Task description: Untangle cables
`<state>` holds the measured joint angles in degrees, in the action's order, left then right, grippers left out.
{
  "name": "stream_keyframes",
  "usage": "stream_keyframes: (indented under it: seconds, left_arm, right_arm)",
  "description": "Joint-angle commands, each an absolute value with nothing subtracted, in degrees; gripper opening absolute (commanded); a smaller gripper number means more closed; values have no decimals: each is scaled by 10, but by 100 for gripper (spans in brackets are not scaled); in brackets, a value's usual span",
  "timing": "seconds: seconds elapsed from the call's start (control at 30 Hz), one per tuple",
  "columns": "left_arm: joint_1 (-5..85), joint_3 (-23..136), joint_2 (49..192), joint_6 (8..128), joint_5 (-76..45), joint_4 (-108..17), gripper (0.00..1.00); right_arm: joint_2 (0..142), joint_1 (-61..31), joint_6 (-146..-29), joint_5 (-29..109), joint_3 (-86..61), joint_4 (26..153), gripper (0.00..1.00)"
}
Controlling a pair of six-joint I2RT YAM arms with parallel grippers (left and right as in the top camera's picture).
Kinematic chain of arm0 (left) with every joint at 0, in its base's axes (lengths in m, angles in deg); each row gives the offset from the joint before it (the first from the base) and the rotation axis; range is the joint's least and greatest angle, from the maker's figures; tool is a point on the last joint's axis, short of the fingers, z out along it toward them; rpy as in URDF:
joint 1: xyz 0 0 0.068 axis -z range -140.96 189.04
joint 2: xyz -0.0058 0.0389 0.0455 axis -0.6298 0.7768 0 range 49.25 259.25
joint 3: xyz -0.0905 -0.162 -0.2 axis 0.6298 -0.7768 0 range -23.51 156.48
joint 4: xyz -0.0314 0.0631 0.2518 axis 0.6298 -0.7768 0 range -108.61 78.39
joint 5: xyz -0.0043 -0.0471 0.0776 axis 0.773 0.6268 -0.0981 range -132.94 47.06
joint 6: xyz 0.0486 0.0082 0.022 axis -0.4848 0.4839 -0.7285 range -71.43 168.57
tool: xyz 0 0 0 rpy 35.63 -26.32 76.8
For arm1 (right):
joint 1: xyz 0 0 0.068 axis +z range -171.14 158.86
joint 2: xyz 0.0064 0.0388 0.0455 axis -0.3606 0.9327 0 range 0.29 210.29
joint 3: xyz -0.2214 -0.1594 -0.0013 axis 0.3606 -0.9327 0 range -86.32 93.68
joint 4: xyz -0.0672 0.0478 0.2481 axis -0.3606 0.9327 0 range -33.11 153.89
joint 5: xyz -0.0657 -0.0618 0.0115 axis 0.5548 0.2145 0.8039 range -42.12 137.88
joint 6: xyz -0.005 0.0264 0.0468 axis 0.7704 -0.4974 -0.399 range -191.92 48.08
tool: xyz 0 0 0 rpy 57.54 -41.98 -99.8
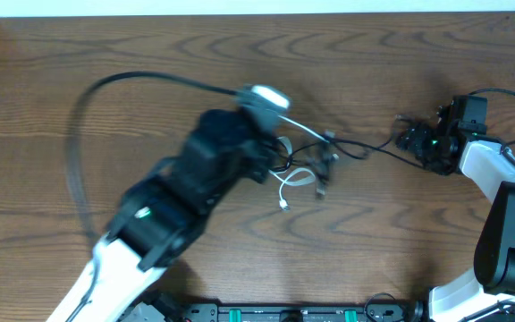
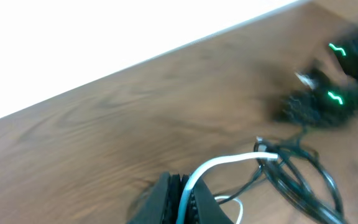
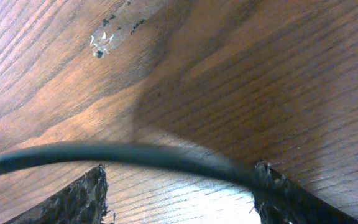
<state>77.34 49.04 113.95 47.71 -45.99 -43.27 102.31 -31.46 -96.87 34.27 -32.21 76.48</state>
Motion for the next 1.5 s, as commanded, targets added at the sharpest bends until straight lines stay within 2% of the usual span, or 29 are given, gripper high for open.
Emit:
stream_keyframes:
  seconds: [0.0, 0.1, 0.2, 0.3, 0.43, 0.53, 0.67, 0.77, 0.87, 1.0, 1.2, 1.33, 1.47]
  left_arm:
    - [719, 494, 1098, 629, -552, -459, 8]
    - [681, 494, 1089, 725, -552, -492, 8]
    - [648, 494, 1090, 758, -502, -505, 8]
    - [615, 494, 1092, 760, -375, -494, 8]
    - [589, 494, 1104, 696, -276, -494, 8]
    - [587, 494, 1125, 650, -200, -503, 8]
    - [587, 494, 1179, 615, -110, -530, 7]
    - [588, 494, 1234, 580, -20, -541, 8]
    - [590, 494, 1266, 562, 46, -534, 7]
    - [596, 494, 1277, 561, 32, -531, 7]
    - [605, 494, 1277, 563, 27, -531, 7]
    - [605, 495, 1276, 568, 23, -526, 7]
    - [604, 495, 1274, 642, -101, -541, 7]
  right_arm:
    - [1068, -312, -975, 330, -357, 783, 74]
    - [1068, -312, -975, 329, -357, 783, 73]
    - [1068, -312, -975, 329, -357, 783, 74]
    - [1068, -312, -975, 329, -357, 783, 74]
    - [1068, -312, -963, 285, -356, 778, 75]
    - [1061, -312, -859, 131, -343, 771, 77]
    - [1019, -310, -699, -54, -314, 835, 87]
    - [969, -298, -635, -87, -313, 877, 99]
    - [946, -282, -637, -110, -313, 892, 99]
    - [942, -251, -637, -192, -313, 900, 99]
    - [942, -202, -709, -190, -313, 899, 99]
    - [942, -161, -772, -107, -313, 899, 99]
    - [942, -121, -815, 6, -313, 898, 99]
